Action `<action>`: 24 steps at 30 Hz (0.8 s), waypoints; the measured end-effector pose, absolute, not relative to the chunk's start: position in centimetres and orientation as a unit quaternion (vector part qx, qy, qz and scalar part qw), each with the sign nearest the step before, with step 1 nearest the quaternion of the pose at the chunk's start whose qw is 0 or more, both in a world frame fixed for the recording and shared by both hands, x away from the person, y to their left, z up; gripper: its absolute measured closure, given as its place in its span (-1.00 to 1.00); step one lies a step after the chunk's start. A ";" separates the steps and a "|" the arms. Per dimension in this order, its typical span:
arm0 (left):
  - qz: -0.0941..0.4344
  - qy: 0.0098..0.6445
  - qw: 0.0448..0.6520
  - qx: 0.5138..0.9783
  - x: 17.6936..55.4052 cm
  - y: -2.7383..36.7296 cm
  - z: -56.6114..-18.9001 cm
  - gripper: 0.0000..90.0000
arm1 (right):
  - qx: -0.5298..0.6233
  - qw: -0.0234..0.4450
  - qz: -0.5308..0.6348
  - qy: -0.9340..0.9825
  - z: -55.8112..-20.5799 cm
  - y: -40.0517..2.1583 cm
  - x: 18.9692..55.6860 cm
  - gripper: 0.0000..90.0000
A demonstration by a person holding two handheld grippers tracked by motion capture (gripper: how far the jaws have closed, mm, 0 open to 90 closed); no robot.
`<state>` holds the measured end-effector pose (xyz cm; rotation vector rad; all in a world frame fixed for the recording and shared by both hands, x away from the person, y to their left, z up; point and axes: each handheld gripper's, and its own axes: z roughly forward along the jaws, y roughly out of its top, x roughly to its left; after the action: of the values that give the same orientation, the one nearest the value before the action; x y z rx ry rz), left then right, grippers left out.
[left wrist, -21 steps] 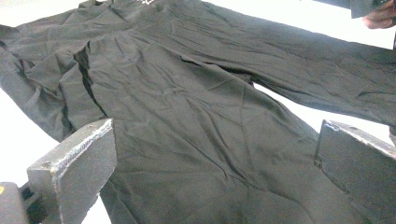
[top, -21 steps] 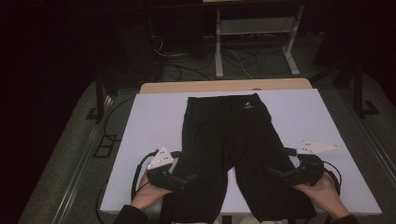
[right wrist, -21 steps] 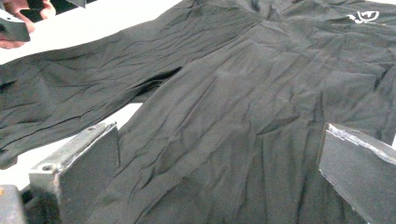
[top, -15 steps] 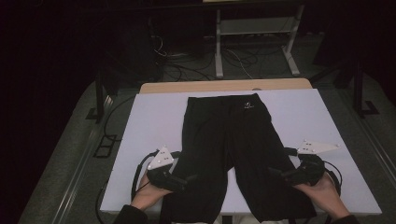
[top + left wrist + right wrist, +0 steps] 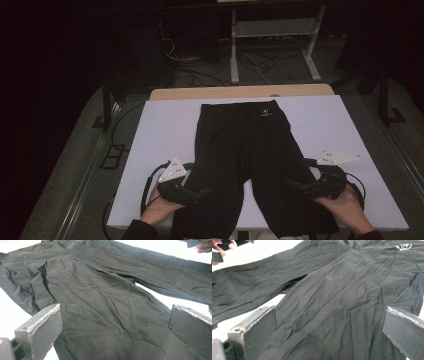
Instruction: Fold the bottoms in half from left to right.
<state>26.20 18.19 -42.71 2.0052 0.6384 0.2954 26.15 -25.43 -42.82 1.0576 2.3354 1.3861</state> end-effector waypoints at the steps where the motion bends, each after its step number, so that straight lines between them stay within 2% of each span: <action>1: 0.121 0.262 0.486 0.825 26.2 18.2 -42.7 -1.00 | 0.360 0.115 0.473 0.796 -42.8 -25.4 26.1 -1.00; 24: 0.122 0.269 0.487 0.822 26.1 18.2 -42.8 -1.00 | 0.347 0.133 0.479 0.796 -39.7 -24.1 27.3 -1.00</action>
<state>26.10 18.25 -42.81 2.0001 0.6552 0.2964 27.27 -24.11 -39.71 1.0065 2.3073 1.3880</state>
